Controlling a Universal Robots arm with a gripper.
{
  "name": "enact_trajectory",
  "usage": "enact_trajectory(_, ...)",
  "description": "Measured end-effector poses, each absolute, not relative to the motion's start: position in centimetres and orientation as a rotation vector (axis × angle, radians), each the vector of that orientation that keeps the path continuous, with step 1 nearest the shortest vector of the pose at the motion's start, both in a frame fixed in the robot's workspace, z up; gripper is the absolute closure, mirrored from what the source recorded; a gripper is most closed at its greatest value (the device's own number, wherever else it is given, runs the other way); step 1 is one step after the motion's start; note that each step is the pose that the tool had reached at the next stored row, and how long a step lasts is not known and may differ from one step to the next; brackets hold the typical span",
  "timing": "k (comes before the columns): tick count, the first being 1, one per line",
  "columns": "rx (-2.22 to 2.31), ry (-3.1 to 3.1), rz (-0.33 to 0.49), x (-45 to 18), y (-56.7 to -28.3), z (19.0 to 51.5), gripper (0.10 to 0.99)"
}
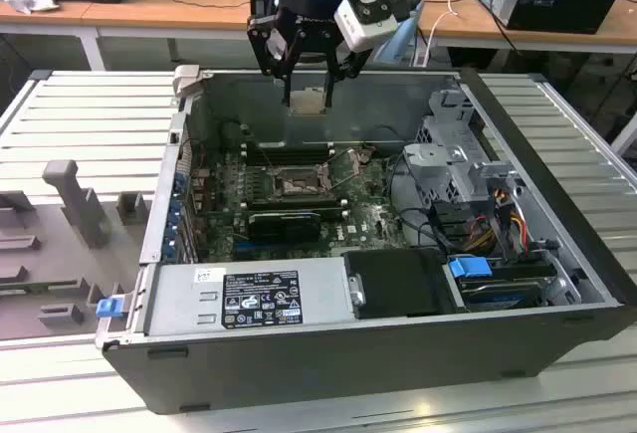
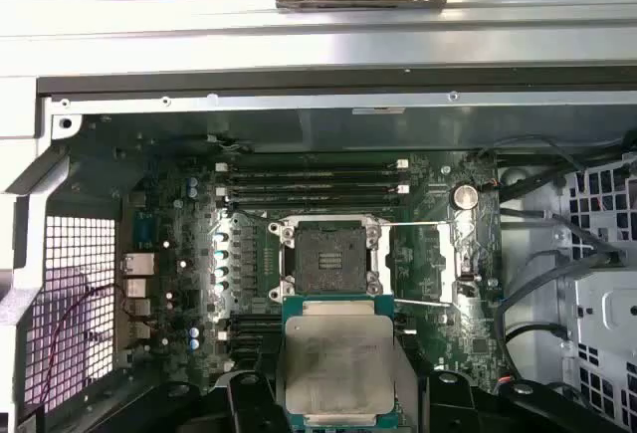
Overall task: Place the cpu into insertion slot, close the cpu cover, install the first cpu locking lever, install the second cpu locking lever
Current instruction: 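Place the cpu into insertion slot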
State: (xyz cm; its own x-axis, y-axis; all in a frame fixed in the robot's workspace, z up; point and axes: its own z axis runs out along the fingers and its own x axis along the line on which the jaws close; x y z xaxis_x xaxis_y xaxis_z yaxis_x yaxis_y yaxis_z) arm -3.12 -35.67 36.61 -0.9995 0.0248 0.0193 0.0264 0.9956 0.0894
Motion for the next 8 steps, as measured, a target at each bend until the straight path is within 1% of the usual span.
enact_trajectory(8, -0.115, -3.12, -0.141, -3.11, -35.71, 36.46, 0.561)
